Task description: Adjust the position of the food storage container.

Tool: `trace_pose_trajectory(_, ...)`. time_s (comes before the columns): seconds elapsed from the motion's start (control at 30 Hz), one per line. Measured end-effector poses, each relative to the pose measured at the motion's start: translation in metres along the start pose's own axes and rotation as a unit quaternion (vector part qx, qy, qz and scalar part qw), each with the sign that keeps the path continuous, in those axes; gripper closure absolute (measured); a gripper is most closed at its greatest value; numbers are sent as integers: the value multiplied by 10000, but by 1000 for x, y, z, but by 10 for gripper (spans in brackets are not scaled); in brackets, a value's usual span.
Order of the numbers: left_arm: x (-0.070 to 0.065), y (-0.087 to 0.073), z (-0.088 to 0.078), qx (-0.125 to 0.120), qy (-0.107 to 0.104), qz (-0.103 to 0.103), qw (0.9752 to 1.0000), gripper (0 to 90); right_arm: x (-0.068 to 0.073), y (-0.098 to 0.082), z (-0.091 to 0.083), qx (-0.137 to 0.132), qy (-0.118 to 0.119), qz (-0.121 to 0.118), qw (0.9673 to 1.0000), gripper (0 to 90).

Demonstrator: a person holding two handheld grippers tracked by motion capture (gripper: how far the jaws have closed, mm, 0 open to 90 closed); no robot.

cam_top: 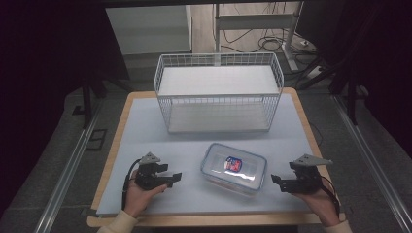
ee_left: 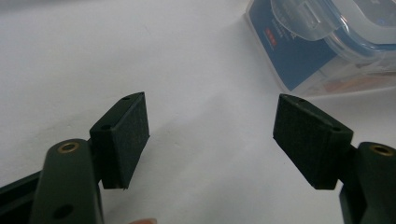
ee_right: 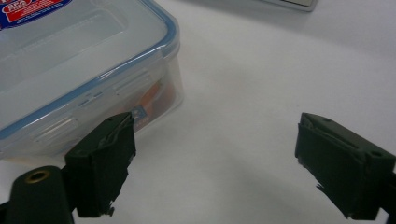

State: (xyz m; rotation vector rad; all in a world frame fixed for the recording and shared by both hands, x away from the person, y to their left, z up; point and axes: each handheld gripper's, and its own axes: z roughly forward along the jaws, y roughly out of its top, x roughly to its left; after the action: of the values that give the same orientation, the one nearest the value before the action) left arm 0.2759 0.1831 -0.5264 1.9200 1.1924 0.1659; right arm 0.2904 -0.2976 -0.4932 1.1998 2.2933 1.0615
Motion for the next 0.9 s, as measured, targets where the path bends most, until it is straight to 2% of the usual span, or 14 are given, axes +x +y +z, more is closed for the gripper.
trace_pose_trajectory(0.2,0,0,0,19,-9,-5,10000,260,-4,-1,-1,4,33,113,9999,162)
trace_pose_trajectory(0.3,0,0,-1,16,6,7,10000,260,-2,-1,-2,70,0,62,10000,178)
trace_pose_trajectory(0.53,0,0,-1,39,17,2,10000,260,0,-1,-1,168,91,75,9998,190)
trace_pose_trajectory(0.73,0,0,0,58,38,8,10000,260,1,1,-2,177,150,110,9997,210)
trace_pose_trajectory(0.9,-1,0,0,60,49,-13,10000,260,8,10,-7,135,282,47,9995,232)
